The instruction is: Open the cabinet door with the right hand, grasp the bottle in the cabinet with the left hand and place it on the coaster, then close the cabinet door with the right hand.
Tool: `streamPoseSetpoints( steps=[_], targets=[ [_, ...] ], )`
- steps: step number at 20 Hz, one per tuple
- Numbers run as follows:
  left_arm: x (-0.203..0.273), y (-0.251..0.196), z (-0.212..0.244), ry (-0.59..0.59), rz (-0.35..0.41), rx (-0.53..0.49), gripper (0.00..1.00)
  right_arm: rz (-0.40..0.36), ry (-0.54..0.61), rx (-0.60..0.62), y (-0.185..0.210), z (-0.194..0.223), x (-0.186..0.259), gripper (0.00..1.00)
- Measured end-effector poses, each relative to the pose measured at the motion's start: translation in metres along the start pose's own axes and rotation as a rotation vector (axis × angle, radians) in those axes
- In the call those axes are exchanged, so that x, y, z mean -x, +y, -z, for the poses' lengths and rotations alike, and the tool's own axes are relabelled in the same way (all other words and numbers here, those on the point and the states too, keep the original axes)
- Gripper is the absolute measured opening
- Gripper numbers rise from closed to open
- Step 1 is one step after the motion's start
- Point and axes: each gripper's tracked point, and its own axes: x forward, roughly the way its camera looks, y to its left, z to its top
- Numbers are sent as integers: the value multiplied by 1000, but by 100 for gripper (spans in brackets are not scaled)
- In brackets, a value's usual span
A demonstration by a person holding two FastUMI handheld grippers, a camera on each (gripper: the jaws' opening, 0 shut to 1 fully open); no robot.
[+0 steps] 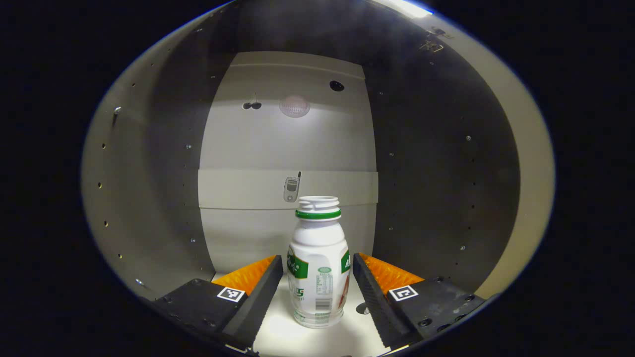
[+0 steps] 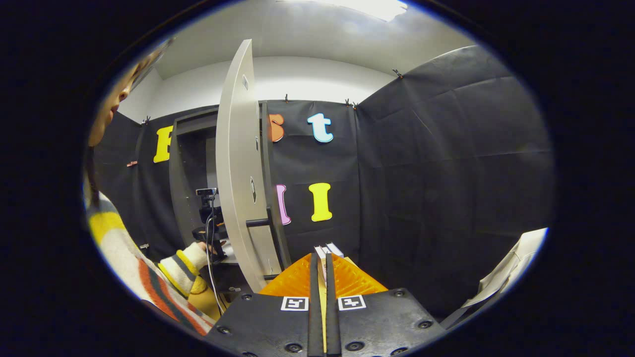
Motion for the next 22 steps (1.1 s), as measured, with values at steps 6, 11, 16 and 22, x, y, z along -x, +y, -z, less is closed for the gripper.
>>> streamPoseSetpoints(
  steps=[6, 11, 16, 22],
  targets=[
    [-25, 0, 11, 36, -2, 42, 90, 30, -4, -7, -4, -6, 2, 7],
    [12, -12, -8, 16, 77, 94, 77, 14, 7, 10, 9, -3, 10, 7],
    [74, -7, -36, -15, 132, 88, 77, -37, 9, 31, 39, -3, 26, 7],
    [160, 9, -52, -46, 205, 77, 77, -147, 22, 38, 105, -1, 45, 7]
  ],
)
